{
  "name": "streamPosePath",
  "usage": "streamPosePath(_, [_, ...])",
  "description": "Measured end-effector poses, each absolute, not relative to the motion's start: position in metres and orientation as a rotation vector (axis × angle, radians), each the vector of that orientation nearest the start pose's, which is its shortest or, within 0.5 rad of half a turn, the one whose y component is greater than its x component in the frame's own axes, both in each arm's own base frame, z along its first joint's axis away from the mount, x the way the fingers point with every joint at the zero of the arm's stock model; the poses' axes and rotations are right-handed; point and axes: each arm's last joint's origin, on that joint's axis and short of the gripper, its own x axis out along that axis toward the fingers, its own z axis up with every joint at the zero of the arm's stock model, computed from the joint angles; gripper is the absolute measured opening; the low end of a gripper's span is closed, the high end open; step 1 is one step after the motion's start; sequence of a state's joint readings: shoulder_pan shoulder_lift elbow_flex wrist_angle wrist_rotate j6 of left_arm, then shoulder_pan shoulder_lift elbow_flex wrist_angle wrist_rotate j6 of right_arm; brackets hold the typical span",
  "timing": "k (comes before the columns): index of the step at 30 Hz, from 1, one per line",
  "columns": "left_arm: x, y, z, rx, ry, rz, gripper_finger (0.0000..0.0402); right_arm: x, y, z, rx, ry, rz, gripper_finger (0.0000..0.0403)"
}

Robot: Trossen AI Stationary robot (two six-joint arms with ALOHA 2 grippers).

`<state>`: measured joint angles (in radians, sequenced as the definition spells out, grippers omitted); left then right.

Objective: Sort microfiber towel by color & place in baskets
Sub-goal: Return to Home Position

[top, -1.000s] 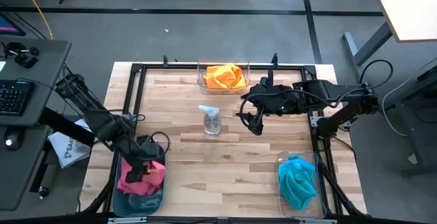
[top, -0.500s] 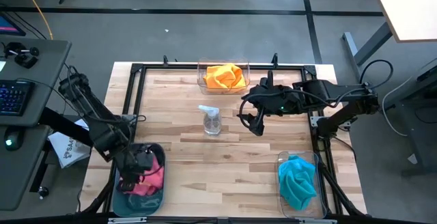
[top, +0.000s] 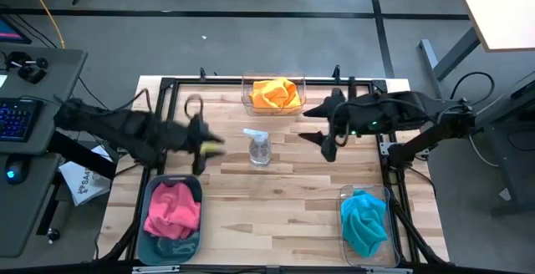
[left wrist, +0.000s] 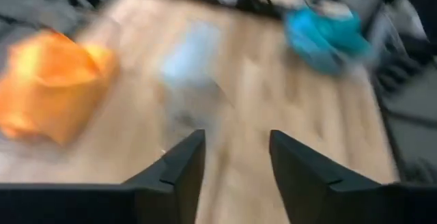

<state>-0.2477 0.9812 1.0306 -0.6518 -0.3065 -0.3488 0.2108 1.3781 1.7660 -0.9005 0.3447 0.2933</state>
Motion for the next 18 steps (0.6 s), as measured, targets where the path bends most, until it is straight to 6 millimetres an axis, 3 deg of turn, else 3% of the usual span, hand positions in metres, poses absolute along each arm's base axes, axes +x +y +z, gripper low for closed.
streamPosePath(4, [0.198, -0.002, 0.320, -0.217, 0.405, 0.225, 0.0093, 0.240, 0.046, 0.468, 0.152, 0.474, -0.182, 0.0250])
streamPosePath(7, [0.199, 0.012, 0.291, -0.342, 0.314, 0.180, 0.0034, 0.235, 0.048, 0.466, 0.147, 0.514, -0.171, 0.0202])
streamPosePath(9, [0.196, 0.012, 0.273, -0.431, 0.278, 0.134, 0.0009, 0.234, 0.050, 0.462, 0.136, 0.552, -0.171, 0.0161])
streamPosePath(15, [0.177, 0.003, 0.236, -0.545, 0.185, 0.168, 0.0003, 0.236, 0.051, 0.437, 0.120, 0.644, -0.160, 0.0018])
streamPosePath(18, [0.165, -0.003, 0.229, -0.556, 0.108, 0.209, 0.0002, 0.232, 0.048, 0.421, 0.170, 0.692, -0.149, 0.0018])
